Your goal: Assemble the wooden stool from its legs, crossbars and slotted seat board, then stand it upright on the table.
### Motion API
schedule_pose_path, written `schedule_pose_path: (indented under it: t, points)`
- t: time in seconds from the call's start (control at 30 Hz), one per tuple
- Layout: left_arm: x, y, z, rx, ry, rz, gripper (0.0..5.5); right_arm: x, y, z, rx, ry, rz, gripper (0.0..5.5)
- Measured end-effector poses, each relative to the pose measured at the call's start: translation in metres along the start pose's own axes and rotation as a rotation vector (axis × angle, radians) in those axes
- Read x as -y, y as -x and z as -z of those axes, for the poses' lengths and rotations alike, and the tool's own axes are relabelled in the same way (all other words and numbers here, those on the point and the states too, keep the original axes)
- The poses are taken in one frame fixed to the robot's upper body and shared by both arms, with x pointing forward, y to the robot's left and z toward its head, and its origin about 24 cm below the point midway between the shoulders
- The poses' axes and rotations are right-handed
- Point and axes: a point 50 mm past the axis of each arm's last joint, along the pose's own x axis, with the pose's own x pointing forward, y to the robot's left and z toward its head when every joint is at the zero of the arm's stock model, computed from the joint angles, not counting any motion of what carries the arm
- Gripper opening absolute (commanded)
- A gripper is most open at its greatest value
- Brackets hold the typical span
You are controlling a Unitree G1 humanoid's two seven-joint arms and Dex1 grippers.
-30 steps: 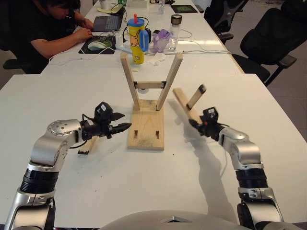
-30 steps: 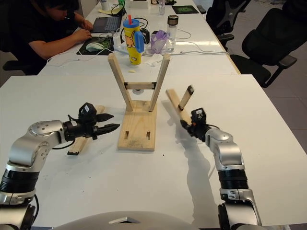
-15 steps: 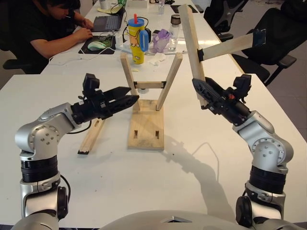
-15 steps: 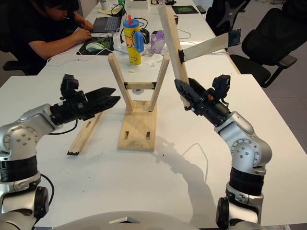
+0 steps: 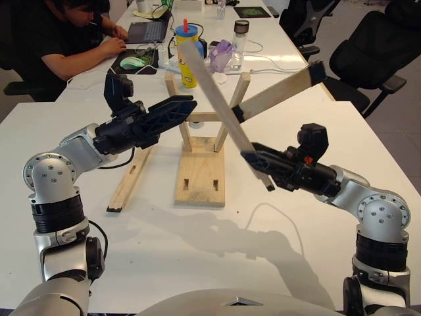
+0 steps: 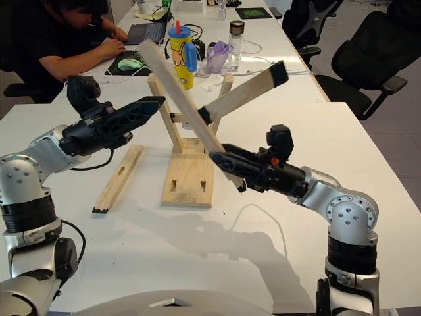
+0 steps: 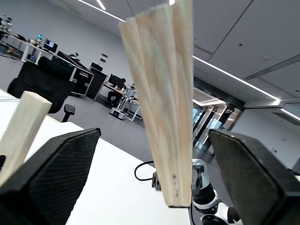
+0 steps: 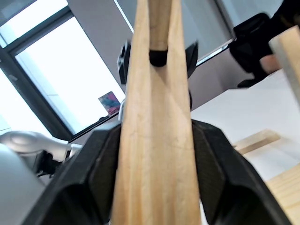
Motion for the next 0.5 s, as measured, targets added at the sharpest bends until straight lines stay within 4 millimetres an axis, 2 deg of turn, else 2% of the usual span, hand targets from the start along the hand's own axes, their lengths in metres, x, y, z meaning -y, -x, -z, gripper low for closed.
schedule_pose_path:
  t: [0.5]
  points:
    - [0.012, 0.003, 0.004, -0.095, 0.067, 0.059, 2.09, -0.006, -0.001, 0.016, -0.108, -0.039, -0.058, 2.05]
